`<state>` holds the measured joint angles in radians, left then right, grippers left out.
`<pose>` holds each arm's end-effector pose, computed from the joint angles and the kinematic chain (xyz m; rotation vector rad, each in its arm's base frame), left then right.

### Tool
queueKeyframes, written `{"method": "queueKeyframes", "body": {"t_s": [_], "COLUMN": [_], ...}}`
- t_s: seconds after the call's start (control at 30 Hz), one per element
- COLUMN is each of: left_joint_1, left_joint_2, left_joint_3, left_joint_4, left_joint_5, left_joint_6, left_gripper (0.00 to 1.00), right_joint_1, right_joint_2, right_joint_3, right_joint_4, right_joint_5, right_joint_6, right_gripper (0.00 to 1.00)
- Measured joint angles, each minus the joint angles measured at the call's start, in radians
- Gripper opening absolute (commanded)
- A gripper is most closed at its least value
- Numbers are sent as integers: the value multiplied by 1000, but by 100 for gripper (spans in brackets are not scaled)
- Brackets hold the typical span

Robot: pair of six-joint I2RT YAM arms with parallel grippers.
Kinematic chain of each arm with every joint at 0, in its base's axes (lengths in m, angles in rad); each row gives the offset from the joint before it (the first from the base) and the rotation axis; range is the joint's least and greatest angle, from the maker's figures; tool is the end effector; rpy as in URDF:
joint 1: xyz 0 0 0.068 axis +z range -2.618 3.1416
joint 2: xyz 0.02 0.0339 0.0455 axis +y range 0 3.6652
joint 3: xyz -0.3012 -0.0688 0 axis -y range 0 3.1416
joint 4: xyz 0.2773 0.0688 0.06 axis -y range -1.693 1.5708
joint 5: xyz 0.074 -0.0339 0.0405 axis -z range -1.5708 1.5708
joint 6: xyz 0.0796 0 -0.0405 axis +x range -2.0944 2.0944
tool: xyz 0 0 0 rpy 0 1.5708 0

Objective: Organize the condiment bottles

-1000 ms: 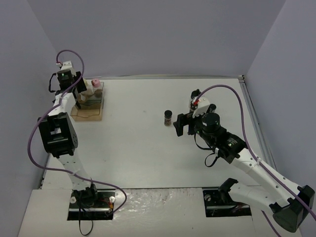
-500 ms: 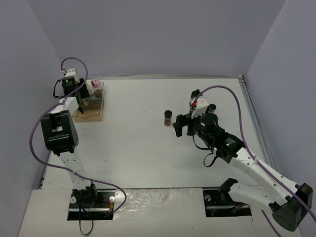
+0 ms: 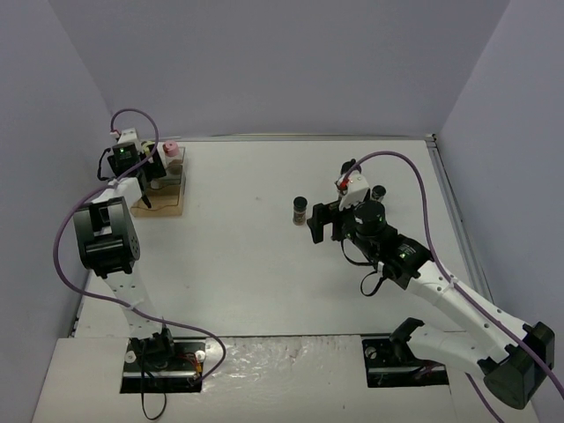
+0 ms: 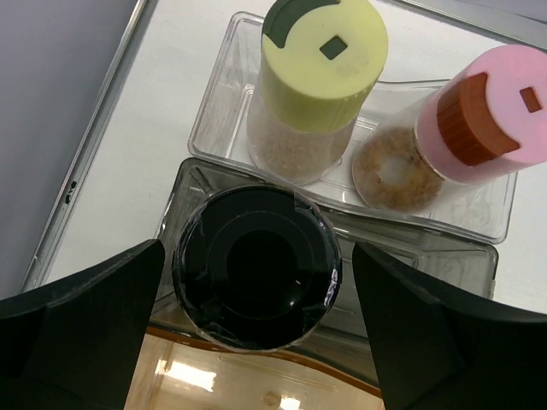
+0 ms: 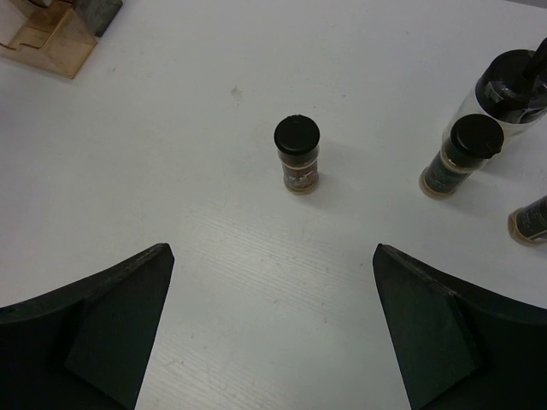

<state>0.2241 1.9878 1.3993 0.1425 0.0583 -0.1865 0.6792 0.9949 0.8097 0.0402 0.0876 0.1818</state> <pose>0.5318 0.1165 0.2187 -0.3747 1.9810 -0.0349 0.2310 0.1775 0.3519 -0.3658 1.7091 0.5606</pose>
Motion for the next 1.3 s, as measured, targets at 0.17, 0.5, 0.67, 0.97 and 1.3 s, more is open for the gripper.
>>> {"method": "queueKeyframes", "body": {"t_s": [0.17,0.5,0.67,0.97,1.3], "left_joint_1": [1,-12,-139,-303,-302], "left_joint_2": [-100,-496,-653,-733,-733], "left_joint_3": [-27,-118,-237,-330,-330], "left_joint_4": [-88,-357,-424,-489,-504], "left_joint_5": [-16,54,107,150,148], "left_joint_6": [-39,-210,-214,-140,-131], "left_gripper": [97,97,97,97,97], "right_joint_1": [-5,-188,-298,-417,-425], "right_joint_2": [45,309,517,856,998], "right_joint_3": [48,274,380,536,664], "right_joint_4": [-2,-7,-9,10,22], "right_joint_5": [29,139,150,127,110], "right_joint_6": [-3,-6,-4,21,33], "right_gripper": [100,99,98,95,66]}}
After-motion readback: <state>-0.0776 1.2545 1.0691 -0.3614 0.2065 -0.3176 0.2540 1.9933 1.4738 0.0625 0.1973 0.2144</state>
